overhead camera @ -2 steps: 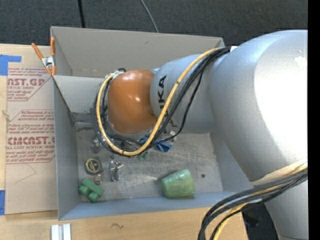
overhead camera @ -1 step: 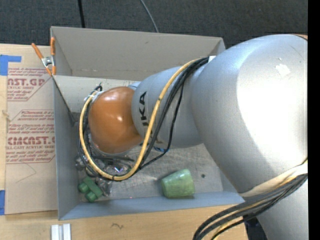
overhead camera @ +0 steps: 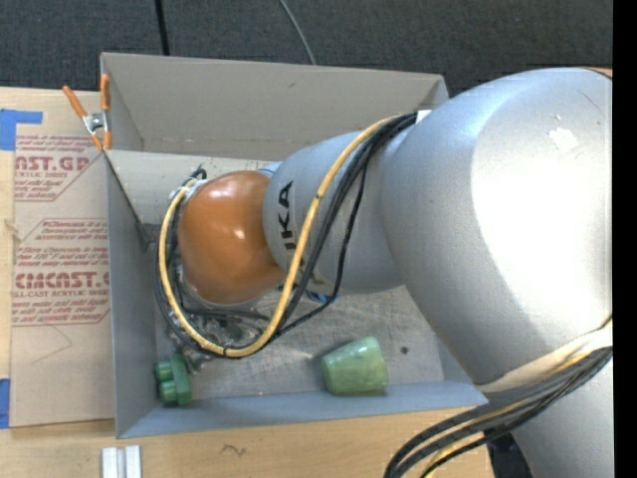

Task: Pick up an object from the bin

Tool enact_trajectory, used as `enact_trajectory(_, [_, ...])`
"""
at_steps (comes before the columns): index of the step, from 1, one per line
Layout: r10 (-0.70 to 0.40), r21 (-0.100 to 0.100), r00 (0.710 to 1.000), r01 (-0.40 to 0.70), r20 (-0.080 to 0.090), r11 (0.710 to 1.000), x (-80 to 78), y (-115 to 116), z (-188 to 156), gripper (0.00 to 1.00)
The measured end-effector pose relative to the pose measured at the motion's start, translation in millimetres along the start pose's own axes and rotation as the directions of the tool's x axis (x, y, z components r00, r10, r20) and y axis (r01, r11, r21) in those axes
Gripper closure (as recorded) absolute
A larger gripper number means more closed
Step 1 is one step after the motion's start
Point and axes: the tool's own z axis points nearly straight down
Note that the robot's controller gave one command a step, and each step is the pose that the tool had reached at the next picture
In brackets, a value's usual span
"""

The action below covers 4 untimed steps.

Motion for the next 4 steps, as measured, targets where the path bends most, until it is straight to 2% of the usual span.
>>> enact_trajectory(1, [0.001,0.0,1.0,-0.001,0.008,1.0,-1.0,0.0,0.9,0.0])
enact_trajectory(2, [-0.377,0.007,0.926,0.377,0.005,0.926,18.7,20.8,0.3,0.0])
enact_trajectory(3, [-0.377,0.004,0.926,0.377,0.004,0.926,18.9,21.5,-0.5,1.0])
enact_trajectory(4, [-0.666,0.01,0.746,0.666,0.006,0.746,23.9,-22.0,-182.6,1.0])
